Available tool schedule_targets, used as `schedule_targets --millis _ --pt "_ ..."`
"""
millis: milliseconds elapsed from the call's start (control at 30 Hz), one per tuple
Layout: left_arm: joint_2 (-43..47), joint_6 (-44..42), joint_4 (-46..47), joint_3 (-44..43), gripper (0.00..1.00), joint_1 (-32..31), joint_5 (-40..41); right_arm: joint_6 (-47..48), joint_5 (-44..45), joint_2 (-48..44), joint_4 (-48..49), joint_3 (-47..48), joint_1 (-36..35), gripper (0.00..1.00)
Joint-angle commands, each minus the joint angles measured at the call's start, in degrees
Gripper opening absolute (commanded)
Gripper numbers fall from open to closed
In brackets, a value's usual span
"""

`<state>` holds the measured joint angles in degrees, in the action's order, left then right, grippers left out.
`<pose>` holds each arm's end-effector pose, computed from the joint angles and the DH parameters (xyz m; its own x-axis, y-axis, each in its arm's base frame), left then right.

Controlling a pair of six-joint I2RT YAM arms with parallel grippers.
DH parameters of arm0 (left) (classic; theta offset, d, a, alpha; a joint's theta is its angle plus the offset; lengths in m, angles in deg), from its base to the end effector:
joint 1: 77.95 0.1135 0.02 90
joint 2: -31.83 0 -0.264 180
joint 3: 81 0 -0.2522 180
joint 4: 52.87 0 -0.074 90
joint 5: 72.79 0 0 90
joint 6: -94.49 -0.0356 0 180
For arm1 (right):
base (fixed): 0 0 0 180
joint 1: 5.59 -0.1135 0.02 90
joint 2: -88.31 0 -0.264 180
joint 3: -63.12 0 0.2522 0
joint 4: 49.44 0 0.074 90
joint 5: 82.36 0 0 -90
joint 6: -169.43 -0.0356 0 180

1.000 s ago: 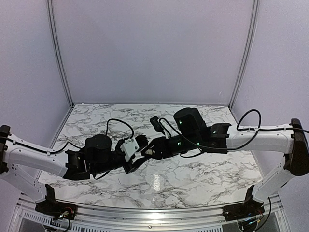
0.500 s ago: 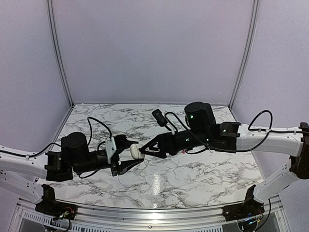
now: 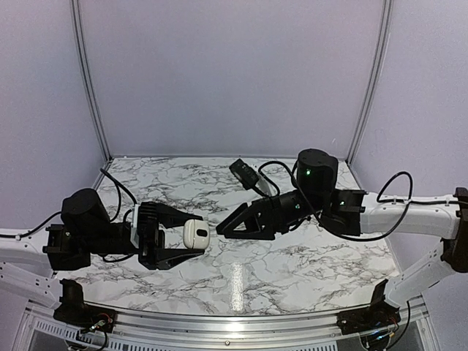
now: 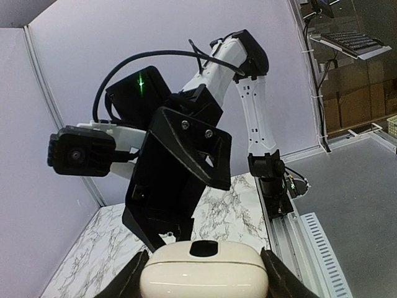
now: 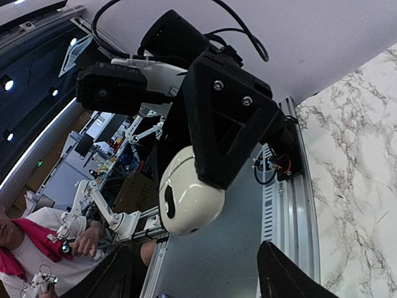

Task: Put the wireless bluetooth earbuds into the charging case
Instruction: Pass from the left arm to the right

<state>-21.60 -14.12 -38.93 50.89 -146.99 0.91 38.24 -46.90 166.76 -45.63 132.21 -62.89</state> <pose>0.0696 -0.2097 0.3184 0.3685 -0.1058 -0.9236 0.9264 0.1245 0.3554 0.1432 0.2767 0.3220 -0.6493 -0.3041 -0.6971 -0.6626 -0.2239 0.7148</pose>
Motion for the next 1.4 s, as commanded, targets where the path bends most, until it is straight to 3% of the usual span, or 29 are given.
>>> schedule_targets --millis 0,633,867,1200,1367 --pt "-0.89 -2.01 -1.85 -2.53 0.32 -0.96 -3.13 -2.57 -4.52 2.53 2.36 3.94 -1.77 0.67" --pt "-3.04 -5.35 -4.54 -4.44 0.29 -1.7 -3.69 -8.11 -9.58 7.54 11.95 4.72 -3.02 0.46" --pt "-3.51 -6.2 -4.55 -5.05 0.28 -1.87 -3.43 -8.23 -9.62 7.85 11.11 4.88 -3.39 0.36" --pt "-4.38 -7.05 -4.55 -5.04 0.27 -1.98 -2.99 -9.3 -10.28 8.99 11.64 5.31 -3.76 0.33" --pt "-4.08 -7.29 -4.51 -4.82 0.26 -1.98 -2.77 -9.55 -10.75 8.91 11.88 5.47 -3.78 0.24"
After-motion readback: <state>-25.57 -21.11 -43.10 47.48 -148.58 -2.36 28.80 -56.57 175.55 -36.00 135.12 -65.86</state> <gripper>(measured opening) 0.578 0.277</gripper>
